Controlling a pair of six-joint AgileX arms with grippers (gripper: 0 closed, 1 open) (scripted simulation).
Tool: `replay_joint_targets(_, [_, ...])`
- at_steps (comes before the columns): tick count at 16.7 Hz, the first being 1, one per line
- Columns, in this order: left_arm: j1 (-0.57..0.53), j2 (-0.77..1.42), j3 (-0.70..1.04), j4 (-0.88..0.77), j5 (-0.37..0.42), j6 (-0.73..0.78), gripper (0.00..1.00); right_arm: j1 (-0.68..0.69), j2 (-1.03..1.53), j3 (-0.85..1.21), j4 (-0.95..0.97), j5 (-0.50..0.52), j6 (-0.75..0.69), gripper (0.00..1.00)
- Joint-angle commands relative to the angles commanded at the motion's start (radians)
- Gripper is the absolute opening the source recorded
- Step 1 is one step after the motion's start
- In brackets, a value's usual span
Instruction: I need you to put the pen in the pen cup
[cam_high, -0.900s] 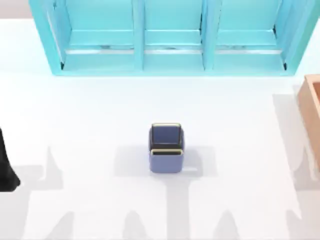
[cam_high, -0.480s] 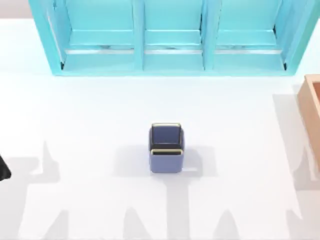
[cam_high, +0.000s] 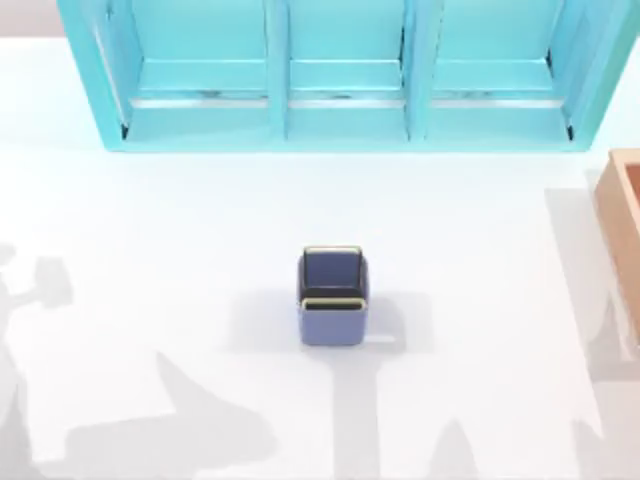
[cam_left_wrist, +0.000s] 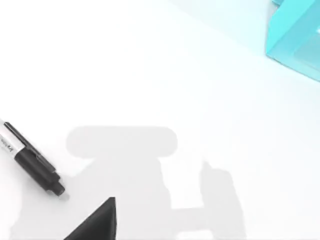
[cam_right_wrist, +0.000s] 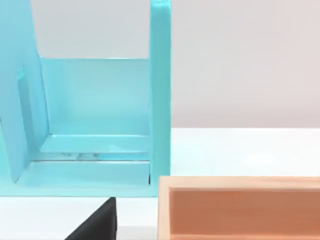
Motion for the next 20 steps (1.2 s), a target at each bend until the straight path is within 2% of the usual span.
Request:
replay_joint_targets(5, [0.213, 0.485, 0.261, -0.145, 0.179, -0.088, 1.00, 0.000, 0.000, 0.000, 0.000, 0.000, 0.000, 1.00])
replay_joint_targets(10, [0.375, 0.830, 0.466, -0.244, 0.309, -0.150, 1.00, 0.000, 0.000, 0.000, 0.000, 0.000, 0.000, 1.00])
replay_joint_targets(14, [0.439, 0.959, 0.551, -0.279, 0.360, -0.173, 1.00, 0.000, 0.000, 0.000, 0.000, 0.000, 0.000, 1.00])
replay_joint_targets(20, [0.438, 0.965, 0.554, -0.276, 0.361, -0.175, 1.00, 0.000, 0.000, 0.000, 0.000, 0.000, 0.000, 1.00])
